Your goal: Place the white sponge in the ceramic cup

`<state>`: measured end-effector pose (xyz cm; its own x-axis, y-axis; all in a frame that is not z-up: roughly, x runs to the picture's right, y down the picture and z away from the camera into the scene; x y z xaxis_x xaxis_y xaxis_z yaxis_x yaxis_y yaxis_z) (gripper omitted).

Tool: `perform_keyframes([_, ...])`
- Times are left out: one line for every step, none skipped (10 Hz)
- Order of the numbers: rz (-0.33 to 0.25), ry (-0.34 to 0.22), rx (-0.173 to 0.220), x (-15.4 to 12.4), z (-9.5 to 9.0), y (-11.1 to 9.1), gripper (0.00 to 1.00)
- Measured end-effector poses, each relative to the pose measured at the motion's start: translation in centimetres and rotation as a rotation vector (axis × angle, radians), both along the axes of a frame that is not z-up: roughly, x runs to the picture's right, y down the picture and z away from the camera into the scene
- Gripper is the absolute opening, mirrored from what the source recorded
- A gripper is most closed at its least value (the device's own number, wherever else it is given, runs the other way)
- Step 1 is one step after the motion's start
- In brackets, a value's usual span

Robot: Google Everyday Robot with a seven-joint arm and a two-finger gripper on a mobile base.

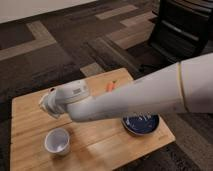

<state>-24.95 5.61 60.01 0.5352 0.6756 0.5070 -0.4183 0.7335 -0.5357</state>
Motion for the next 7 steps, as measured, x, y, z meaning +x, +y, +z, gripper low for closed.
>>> perform_keyframes([-0.003, -0.088, -0.029, 0.2, -0.5, 0.5, 0.00])
perform_keyframes([-0.019, -0.144, -0.053, 0.2, -0.6, 1.4, 0.00])
perform_keyframes([-0.054, -0.199, -0.087, -0.1, -0.3, 3.3, 0.00])
perform_keyframes([-0.110, -0.232, -0.124, -0.3, 0.5, 5.8, 0.00])
perform_keyframes([-0.142, -0.236, -0.133, -0.4, 1.0, 6.6, 0.00])
perform_keyframes([-0.158, -0.227, -0.131, -0.2, 1.6, 6.8, 0.00])
perform_keyframes([-0.159, -0.226, -0.130, -0.2, 1.6, 6.8, 0.00])
